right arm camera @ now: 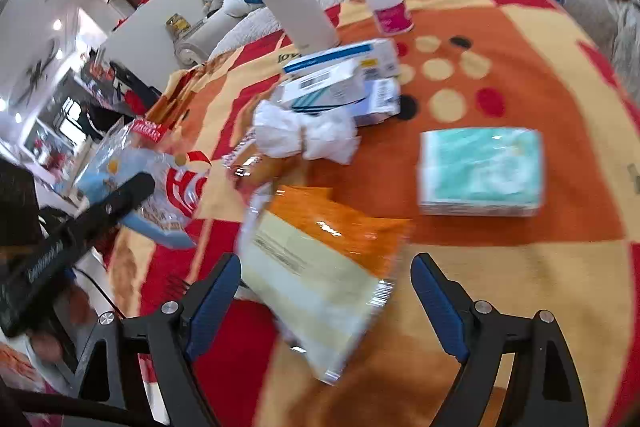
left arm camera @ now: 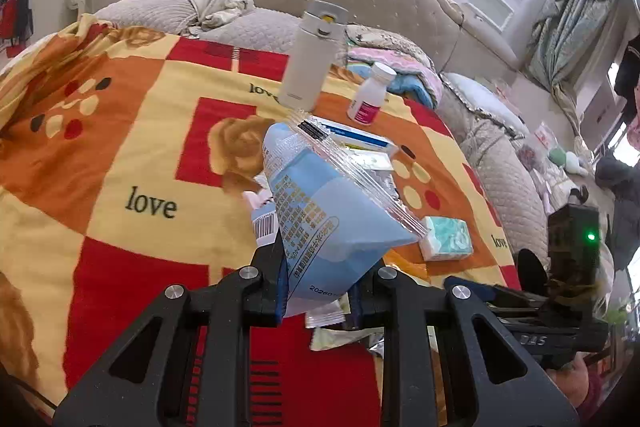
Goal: Collect trash
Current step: 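Grasp the clear bag with blue packet with the left tool while the right grasps the orange-cream snack bag, then carry both bags with both tools over the black bin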
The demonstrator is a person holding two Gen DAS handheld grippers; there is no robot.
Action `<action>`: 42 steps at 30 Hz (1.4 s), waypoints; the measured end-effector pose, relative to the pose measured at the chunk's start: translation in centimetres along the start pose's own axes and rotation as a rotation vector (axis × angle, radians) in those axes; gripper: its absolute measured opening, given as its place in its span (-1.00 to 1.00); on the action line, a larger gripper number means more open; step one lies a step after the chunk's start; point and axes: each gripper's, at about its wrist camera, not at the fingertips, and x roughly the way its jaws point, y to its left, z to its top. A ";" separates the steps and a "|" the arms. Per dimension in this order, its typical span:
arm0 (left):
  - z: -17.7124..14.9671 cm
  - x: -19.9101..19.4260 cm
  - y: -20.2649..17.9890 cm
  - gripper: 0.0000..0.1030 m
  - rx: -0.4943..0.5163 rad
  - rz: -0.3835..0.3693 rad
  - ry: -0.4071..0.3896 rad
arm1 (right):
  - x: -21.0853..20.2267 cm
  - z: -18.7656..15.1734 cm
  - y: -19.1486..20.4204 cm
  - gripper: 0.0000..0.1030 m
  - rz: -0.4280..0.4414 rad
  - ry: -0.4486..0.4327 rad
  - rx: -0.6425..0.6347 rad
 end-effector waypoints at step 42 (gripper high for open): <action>-1.7 4.2 -14.0 -0.59 0.214 -0.172 0.098 | -11.8 -1.5 -8.6 0.15 -0.214 -0.244 0.034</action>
